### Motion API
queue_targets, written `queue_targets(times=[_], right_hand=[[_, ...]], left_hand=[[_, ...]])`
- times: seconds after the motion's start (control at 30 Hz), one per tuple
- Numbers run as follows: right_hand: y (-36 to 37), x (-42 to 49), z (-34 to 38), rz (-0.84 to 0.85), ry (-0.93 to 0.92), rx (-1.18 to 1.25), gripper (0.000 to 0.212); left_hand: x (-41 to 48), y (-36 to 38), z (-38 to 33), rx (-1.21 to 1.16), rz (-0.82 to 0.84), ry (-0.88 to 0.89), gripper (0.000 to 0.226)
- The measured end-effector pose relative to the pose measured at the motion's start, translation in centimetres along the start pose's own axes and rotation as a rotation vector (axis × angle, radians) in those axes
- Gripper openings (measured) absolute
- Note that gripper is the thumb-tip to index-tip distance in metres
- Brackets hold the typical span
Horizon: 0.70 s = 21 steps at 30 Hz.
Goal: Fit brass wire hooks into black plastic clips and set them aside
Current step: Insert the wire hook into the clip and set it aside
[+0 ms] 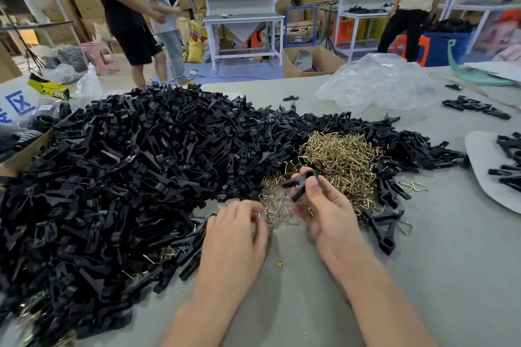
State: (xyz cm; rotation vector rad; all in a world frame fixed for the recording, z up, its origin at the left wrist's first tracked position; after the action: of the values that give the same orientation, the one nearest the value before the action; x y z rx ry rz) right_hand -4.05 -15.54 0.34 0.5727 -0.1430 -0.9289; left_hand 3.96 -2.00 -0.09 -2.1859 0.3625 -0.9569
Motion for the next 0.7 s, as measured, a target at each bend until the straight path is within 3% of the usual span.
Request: queue_targets(times=[0.13, 0.23, 0.33, 0.43, 0.7], right_hand=[[-0.33, 0.09, 0.28, -0.091, 0.038, 0.077, 0.022], [-0.11, 0.05, 0.09, -0.117, 0.050, 0.036, 0.015], [-0.10, 0.15, 0.00, -0.123, 0.054, 0.032, 0.027], [0.07, 0.11, 0.01, -0.102, 0.058, 0.027, 0.022], [0.09, 0.32, -0.37, -0.075, 0.037, -0.028, 0.017]], left_hand=[[-0.29, 0.55, 0.00, 0.242, 0.076, 0.089, 0.024], [-0.10, 0.69, -0.06, 0.246, 0.116, 0.086, 0.023], [-0.11, 0.99, -0.12, 0.234, 0.136, 0.104, 0.025], [-0.16, 1.11, -0.07, 0.257, 0.151, 0.131, 0.027], [-0.09, 0.90, -0.33, 0.179, 0.116, 0.190, 0.015]])
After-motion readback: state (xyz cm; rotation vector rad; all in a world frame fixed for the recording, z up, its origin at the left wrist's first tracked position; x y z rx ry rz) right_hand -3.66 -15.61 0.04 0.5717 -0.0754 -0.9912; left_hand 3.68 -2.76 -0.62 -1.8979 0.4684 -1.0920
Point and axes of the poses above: each hand's wrist, its own x-axis towards the middle knuckle, its own y-axis out of the palm, z = x × y, the point moved 2 cm from there along x, towards the middle knuckle, and after that the axes turned 10 degrees about -z, right-handed, at the moved point
